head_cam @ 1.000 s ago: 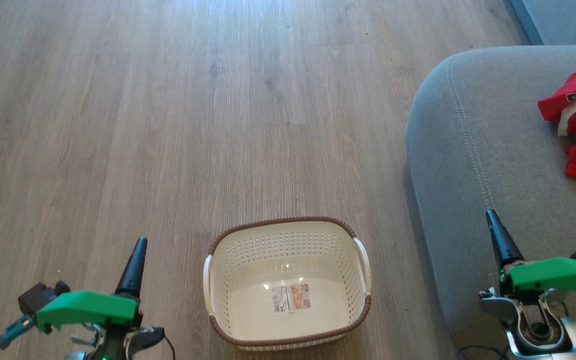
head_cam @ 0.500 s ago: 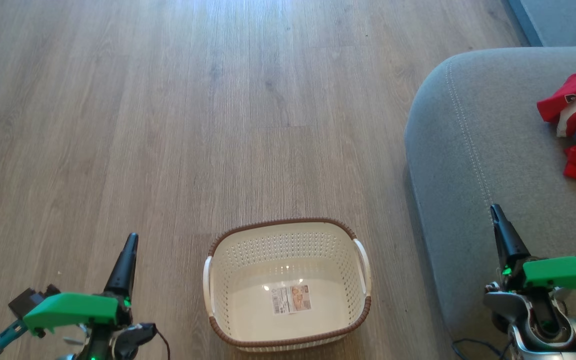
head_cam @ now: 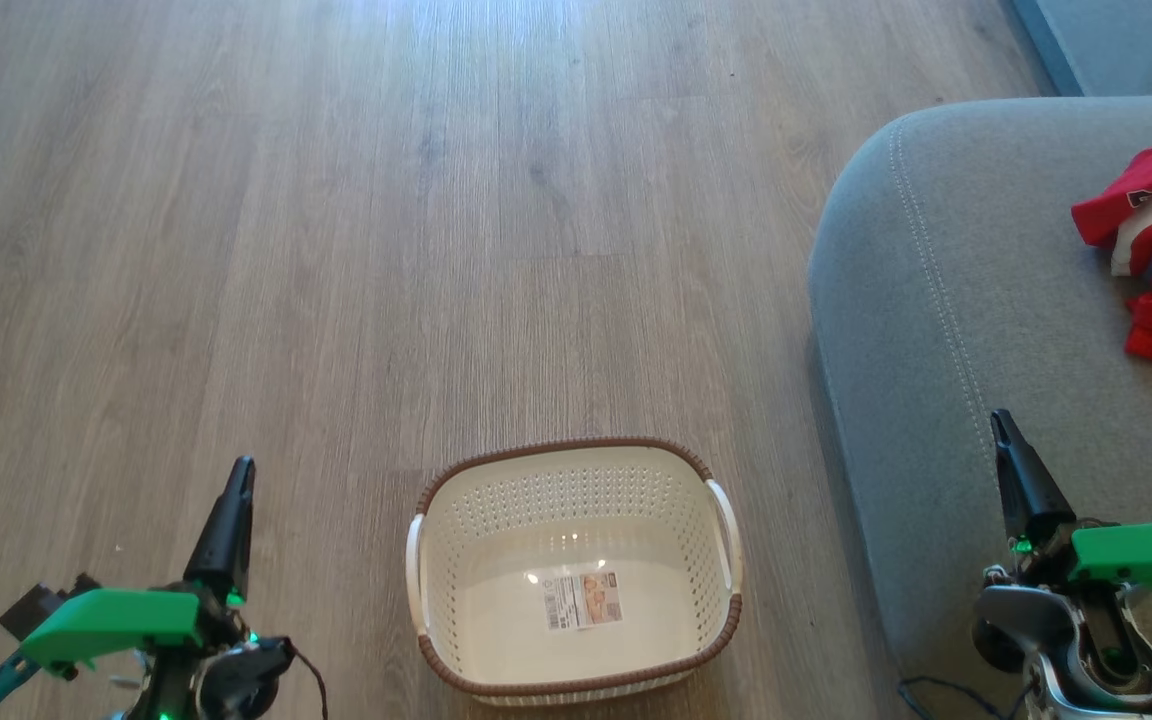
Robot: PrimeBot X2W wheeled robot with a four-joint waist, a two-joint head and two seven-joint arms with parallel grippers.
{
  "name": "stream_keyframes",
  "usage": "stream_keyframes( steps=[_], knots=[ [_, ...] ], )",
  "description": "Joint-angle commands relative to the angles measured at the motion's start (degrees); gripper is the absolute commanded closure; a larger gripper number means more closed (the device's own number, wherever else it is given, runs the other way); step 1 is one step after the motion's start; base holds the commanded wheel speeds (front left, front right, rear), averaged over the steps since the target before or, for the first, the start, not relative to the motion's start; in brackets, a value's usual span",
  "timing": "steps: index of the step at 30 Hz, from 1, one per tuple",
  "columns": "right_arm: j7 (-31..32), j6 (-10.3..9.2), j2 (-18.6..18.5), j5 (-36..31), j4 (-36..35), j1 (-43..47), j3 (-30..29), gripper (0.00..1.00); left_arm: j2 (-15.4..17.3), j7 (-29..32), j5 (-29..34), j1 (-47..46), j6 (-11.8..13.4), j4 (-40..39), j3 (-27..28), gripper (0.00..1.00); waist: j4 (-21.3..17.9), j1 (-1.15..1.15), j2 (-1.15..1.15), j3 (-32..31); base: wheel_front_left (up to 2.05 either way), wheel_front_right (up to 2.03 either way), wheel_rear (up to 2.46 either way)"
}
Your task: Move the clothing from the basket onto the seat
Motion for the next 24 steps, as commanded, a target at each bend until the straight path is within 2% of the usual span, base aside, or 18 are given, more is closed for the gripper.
stream_keyframes(
  steps=[1, 24],
  knots=[
    [0.28, 0.03, 0.18, 0.44, -2.27, -1.21, 0.84, 1.0, 0.64, 0.24, -0.43, -3.3, -0.53, -1.89, 2.27, 1.0, 0.0, 0.0, 0.0, 0.0, 0.0, 0.0, 0.0],
    [0.26, 0.03, 0.18, 0.46, -2.27, -1.21, 0.87, 1.0, 0.36, 0.56, -0.11, -3.33, -0.53, -1.87, 2.66, 1.0, 0.0, 0.0, 0.0, 0.0, 0.0, 0.0, 0.0]
  ],
)
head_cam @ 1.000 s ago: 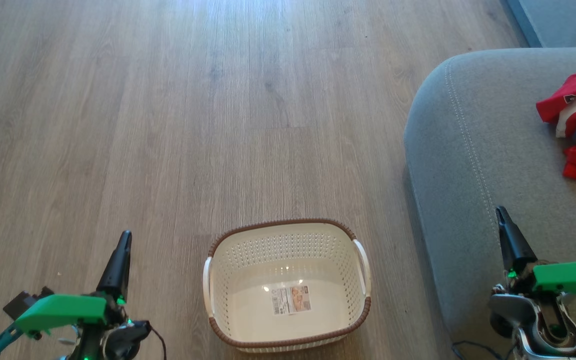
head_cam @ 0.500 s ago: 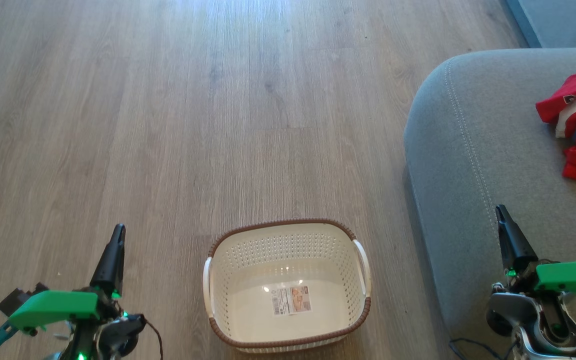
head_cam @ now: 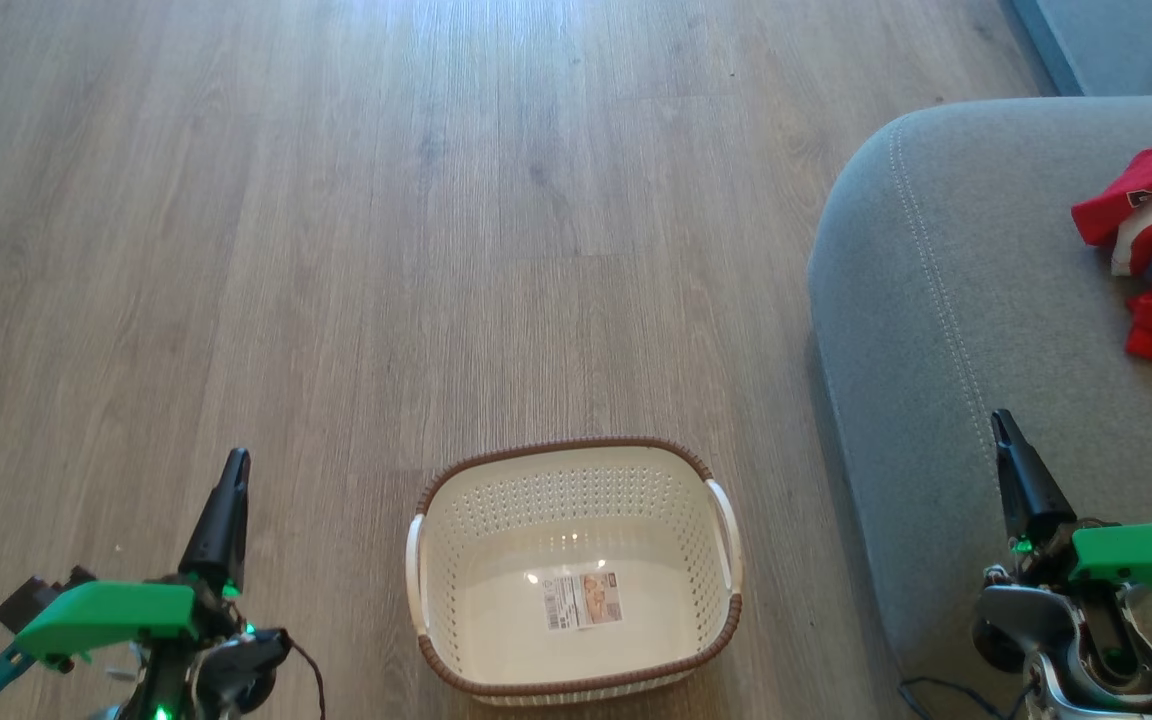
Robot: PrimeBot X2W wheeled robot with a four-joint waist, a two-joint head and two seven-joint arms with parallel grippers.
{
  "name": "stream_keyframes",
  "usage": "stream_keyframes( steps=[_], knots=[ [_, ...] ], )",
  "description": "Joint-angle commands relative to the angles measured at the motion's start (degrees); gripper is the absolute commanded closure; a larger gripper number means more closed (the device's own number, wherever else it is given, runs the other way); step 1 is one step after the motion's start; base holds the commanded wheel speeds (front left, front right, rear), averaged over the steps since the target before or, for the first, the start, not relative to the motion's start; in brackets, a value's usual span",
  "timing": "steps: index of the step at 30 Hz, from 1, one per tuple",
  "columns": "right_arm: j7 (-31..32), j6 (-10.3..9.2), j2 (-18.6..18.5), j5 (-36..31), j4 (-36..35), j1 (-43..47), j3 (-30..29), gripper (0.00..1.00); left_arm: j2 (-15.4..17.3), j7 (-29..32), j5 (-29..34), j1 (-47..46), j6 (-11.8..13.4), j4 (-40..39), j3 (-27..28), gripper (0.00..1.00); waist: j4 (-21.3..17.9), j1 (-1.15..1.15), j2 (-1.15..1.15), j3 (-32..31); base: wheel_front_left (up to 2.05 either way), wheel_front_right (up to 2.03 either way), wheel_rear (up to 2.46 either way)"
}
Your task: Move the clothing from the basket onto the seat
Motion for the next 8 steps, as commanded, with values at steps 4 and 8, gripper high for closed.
stream_keyframes(
  steps=[4, 8],
  knots=[
    [0.26, 0.03, 0.14, 0.31, -2.24, -1.21, 0.95, 1.0, 0.41, 0.35, -0.07, -2.62, -0.53, -1.84, 1.98, 1.0, 0.0, 0.0, 0.0, 0.0, 0.0, 0.0, 0.0],
    [0.25, 0.03, 0.14, 0.31, -2.24, -1.21, 0.95, 1.0, 0.37, 0.4, -0.02, -2.63, -0.53, -1.84, 2.04, 1.0, 0.0, 0.0, 0.0, 0.0, 0.0, 0.0, 0.0]
  ],
)
